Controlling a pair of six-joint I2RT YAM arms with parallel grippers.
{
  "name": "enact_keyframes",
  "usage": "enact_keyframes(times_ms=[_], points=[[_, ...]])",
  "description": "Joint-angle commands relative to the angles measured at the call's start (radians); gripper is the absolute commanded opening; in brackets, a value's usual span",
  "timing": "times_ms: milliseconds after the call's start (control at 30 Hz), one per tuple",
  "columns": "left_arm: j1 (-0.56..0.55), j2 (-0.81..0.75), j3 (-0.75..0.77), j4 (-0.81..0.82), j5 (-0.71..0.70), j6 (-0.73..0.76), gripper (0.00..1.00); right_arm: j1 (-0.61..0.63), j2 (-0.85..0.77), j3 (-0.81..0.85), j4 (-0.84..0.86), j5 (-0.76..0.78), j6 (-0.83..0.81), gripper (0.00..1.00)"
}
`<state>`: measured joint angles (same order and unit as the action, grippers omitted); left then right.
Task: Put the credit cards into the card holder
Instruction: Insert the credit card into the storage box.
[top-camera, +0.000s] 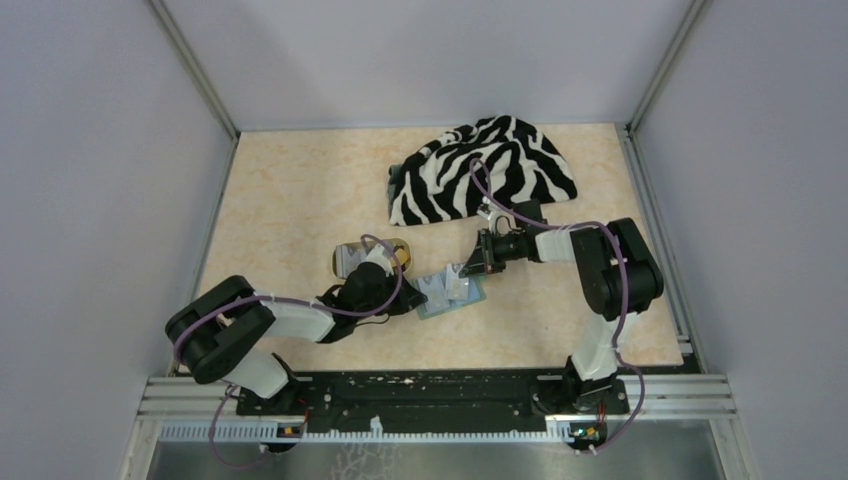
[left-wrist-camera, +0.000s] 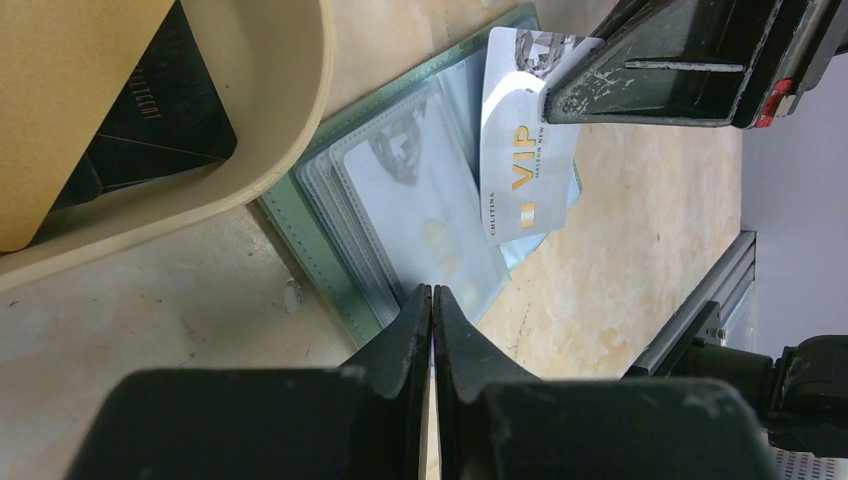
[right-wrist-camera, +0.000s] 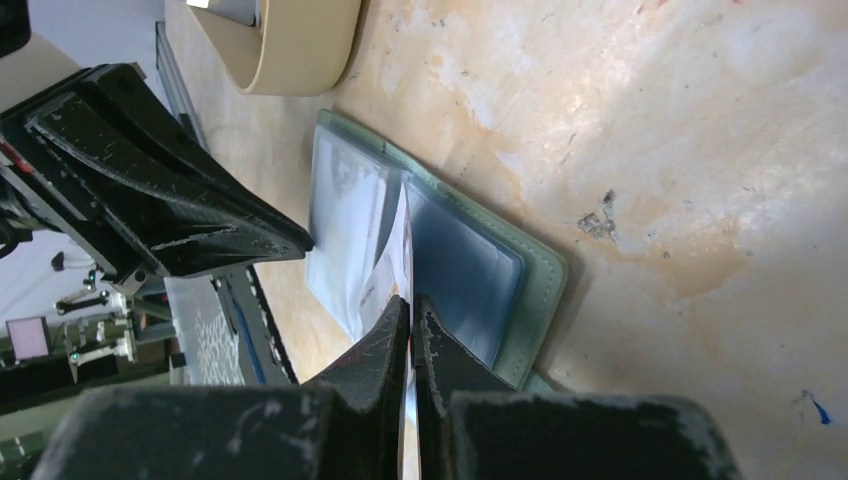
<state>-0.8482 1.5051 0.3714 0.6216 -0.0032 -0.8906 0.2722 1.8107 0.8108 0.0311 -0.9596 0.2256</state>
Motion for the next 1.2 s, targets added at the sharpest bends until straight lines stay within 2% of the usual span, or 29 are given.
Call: enact_keyframes(times_ms=[0,400,1167], points=[[-0.002,0.016,-0.020,-0.034,-0.011,0.008,0.08,0.005,-0.053,-0.030,0.063,0.094,0.032,0.00],[-0.002,0.014,-0.020,-0.033,-0.005,0.007,0.08,0.004,-0.089,-0.048,0.099,0.112,0.046,0.00],[-0.002,0.011,-0.021,-0.026,-0.002,0.003,0.08,0.039,-0.061,-0.046,0.106,0.073,0.045,0.00]])
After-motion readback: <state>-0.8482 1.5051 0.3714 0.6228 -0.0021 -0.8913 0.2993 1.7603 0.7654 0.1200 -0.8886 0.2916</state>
